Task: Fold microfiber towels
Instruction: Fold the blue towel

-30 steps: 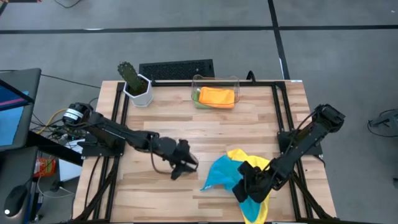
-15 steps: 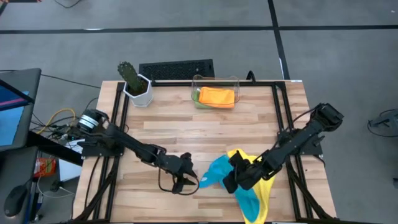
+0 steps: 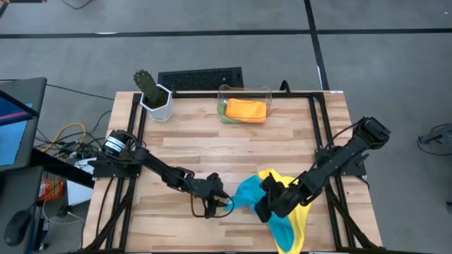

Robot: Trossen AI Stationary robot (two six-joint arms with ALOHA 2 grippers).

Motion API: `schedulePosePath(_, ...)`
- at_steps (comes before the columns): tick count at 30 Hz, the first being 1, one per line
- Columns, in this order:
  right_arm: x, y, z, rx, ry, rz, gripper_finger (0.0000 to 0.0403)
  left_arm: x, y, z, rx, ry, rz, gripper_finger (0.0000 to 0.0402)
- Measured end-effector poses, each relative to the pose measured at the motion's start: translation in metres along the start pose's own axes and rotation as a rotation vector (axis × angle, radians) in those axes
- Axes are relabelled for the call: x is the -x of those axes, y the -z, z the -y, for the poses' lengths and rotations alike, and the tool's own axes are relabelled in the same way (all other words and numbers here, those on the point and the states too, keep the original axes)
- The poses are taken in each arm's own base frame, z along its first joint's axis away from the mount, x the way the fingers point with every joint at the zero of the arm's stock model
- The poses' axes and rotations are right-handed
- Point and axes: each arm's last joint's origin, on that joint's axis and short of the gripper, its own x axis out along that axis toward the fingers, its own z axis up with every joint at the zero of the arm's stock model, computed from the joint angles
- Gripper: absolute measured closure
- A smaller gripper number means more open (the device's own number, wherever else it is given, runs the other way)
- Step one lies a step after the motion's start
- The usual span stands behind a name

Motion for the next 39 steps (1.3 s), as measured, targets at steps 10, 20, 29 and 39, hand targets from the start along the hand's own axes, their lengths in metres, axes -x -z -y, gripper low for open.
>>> schedulePosePath(10, 0.0, 0.001, 0.0, 0.013, -0.002, -0.002, 0.0379, -0.004, 0.002, 0.004, 0.013, 0.046, 0.015, 0.024)
schedulePosePath(20, 0.0, 0.001, -0.001, 0.03, -0.015, 0.001, 0.0371, -0.031, 0.008, 0.002, 0.06, 0.03, -0.024, 0.024)
schedulePosePath(29, 0.001, 0.003, -0.002, 0.04, -0.014, 0.004, 0.0374, -0.039, 0.001, 0.005, 0.128, 0.054, -0.088, 0.0268)
schedulePosePath(39, 0.001, 0.003, -0.001, 0.063, -0.008, 0.004, 0.0369, -0.03, -0.001, 0.008, 0.147, 0.065, -0.171, 0.037)
